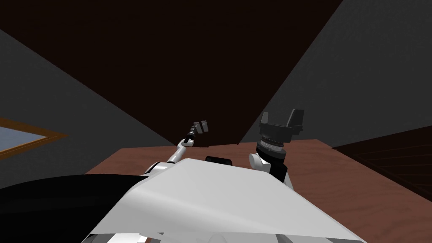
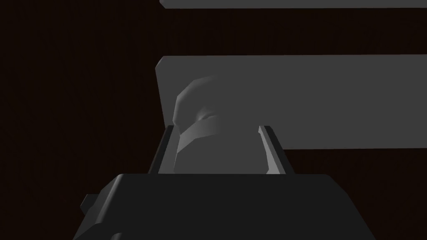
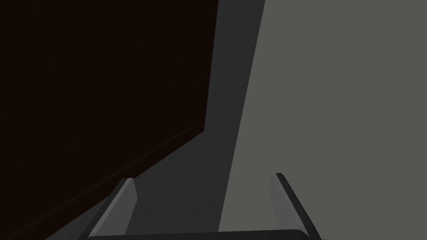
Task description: Pull the door open
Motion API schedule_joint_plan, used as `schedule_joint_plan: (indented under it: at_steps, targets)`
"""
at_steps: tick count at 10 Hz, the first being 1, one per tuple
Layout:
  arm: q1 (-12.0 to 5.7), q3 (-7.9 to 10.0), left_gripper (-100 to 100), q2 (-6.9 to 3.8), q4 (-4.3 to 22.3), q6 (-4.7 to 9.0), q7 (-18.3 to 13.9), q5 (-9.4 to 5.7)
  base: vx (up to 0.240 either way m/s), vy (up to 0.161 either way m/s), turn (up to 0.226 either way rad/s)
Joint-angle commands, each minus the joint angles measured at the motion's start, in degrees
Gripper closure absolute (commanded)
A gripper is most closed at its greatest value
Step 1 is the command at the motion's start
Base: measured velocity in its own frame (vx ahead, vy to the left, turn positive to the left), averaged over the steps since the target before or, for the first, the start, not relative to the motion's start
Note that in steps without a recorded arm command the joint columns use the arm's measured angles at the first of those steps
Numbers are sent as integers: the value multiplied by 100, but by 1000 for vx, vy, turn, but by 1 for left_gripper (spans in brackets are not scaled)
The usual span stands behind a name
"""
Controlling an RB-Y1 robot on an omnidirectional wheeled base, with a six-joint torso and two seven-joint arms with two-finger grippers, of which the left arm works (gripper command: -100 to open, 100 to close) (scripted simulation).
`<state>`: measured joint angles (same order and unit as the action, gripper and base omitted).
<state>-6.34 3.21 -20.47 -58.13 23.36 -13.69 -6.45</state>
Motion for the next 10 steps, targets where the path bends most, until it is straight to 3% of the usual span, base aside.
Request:
schedule_joint_plan:
  at_steps: [1, 2, 3, 6, 7, 10]
  targets:
    - [9, 27, 100, -22, 4, -1, -2, -7, -6, 2, 3]
    - [9, 27, 100, -22, 4, -1, -2, -7, 0, 0, 0]
    - [113, 62, 100, -93, 40, -16, -17, -16, -112, 88, 71]
    - [213, 65, 100, -188, 38, -25, -59, -22, -198, 109, 102]
    - [179, -25, -100, -166, -16, 3, -99, -12, -206, 28, -56]
    - [193, -225, -100, -171, -212, 3, -211, 6, -193, -85, -66]
